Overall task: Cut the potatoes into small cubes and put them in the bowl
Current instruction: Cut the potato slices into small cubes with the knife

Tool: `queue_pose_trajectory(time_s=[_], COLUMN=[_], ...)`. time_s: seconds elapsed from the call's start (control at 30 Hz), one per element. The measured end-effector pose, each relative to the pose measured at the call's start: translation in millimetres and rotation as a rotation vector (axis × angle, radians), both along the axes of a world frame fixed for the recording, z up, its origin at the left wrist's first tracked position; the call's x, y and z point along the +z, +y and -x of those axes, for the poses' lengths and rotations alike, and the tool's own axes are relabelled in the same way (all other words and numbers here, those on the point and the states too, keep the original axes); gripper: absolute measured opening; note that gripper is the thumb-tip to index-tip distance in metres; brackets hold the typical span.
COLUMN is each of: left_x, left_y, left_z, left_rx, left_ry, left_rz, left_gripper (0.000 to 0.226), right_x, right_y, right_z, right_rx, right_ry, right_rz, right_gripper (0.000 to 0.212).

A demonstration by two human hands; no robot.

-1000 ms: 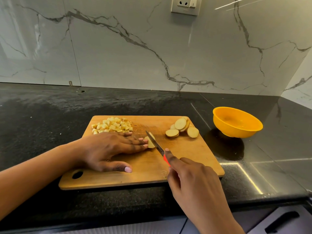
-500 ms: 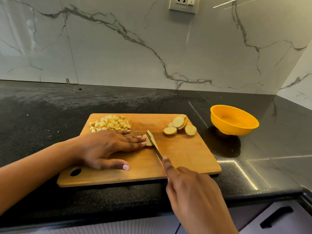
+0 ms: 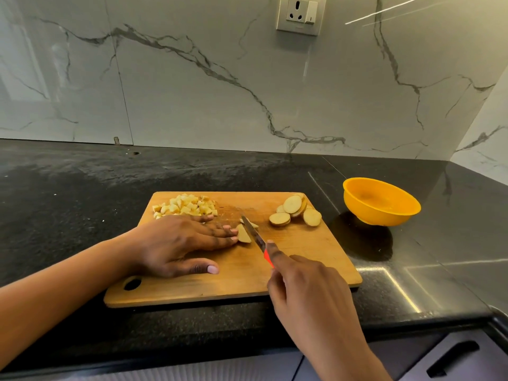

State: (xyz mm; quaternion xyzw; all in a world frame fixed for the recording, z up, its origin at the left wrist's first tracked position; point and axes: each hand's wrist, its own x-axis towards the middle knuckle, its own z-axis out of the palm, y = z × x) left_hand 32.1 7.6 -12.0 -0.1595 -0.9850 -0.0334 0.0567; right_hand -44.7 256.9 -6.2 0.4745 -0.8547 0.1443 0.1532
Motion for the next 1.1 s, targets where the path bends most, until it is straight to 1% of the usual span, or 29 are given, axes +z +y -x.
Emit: queue_pose_trajectory(time_s=[0.07, 0.13, 0.23, 0.3, 0.37, 0.4, 0.43, 0.47, 0.53, 0.63, 0.73, 0.8, 0.87, 0.9, 0.93, 0.97, 1.0, 1.03, 1.07, 1.1], left_x=[-1.0, -1.9, -2.0, -2.3, -3.1, -3.3, -3.2, -3.0, -2.6, -2.0, -0.8, -0.1, 0.1, 0.1, 0.2, 0.5, 0.8, 1.0, 0.9, 0.3], left_y=[-0.4, -0.8, -1.3, -1.7, -2.2, -2.3, -2.2, -2.1, -1.3, -1.1, -0.9, -0.5, 0.4, 1.0, 1.6, 1.9, 2.3, 2.9, 3.2, 3.0], left_z=[0.4, 0.7, 1.3, 1.4, 1.4, 1.6, 1.6, 1.6, 1.5, 1.4, 2.2, 2.0, 1.5, 1.0, 0.8, 0.5, 0.5, 0.4, 0.5, 0.5], left_rx=[-0.003, -0.001, -0.001, -0.007, -0.008, -0.007, -0.007, -0.008, -0.008, 0.001, 0.01, 0.014, 0.02, 0.022, 0.023, 0.023, 0.024, 0.024, 0.022, 0.017], left_ry=[-0.004, -0.01, -0.019, -0.011, -0.011, -0.014, -0.015, -0.016, -0.008, -0.027, -0.048, -0.048, -0.031, -0.027, -0.026, -0.026, -0.026, -0.022, -0.002, 0.036], left_rz=[0.005, 0.014, 0.016, 0.013, 0.018, 0.022, 0.024, 0.023, 0.013, 0.01, 0.006, 0.003, -0.001, -0.006, -0.013, -0.02, -0.027, -0.033, -0.04, -0.05], left_gripper=[0.06, 0.06, 0.061, 0.061, 0.061, 0.061, 0.061, 0.062, 0.062, 0.062, 0.062, 0.062, 0.061, 0.06, 0.06, 0.059, 0.059, 0.059, 0.058, 0.056], right_x=[-6.9, -12.7, -9.5, -6.0, -1.6, -0.8, -5.1, -7.5, -3.6, -9.1, -14.2, -14.4, 3.5, 10.7, 9.8, 14.5, 15.4, 23.3, 26.2, 29.4], right_y=[-1.8, -3.8, -3.4, -2.9, -4.8, -10.0, -13.0, -16.6, -20.9, -11.6, 8.0, 14.4, 19.4, 22.4, 28.3, 34.6, 43.2, 49.2, 54.0, 60.1], right_z=[-1.7, -1.8, -1.2, -4.4, -8.0, -7.7, -4.8, -2.9, -3.1, -4.4, -8.2, -14.1, -24.4, -25.4, -22.5, -23.4, -24.5, -26.1, -24.9, -24.3], right_rx=[-0.004, 0.037, 0.042, 0.055, 0.084, 0.105, 0.138, 0.14, 0.14, 0.129, 0.057, 0.052, 0.087, 0.089, 0.094, 0.111, 0.137, 0.13, 0.121, 0.05], right_ry=[-0.026, 0.005, 0.036, -0.016, -0.078, -0.044, 0.019, 0.054, 0.057, 0.057, 0.013, 0.008, -0.137, -0.18, -0.139, -0.131, -0.141, -0.089, -0.034, -0.05], right_rz=[0.014, 0.009, 0.02, -0.002, -0.079, -0.068, 0.014, -0.002, -0.055, -0.001, -0.102, -0.087, -0.163, -0.129, -0.067, -0.124, -0.129, -0.097, -0.08, -0.113], right_gripper=[0.046, 0.046, 0.047, 0.049, 0.052, 0.054, 0.056, 0.057, 0.058, 0.059, 0.064, 0.064, 0.063, 0.061, 0.058, 0.056, 0.054, 0.05, 0.046, 0.044])
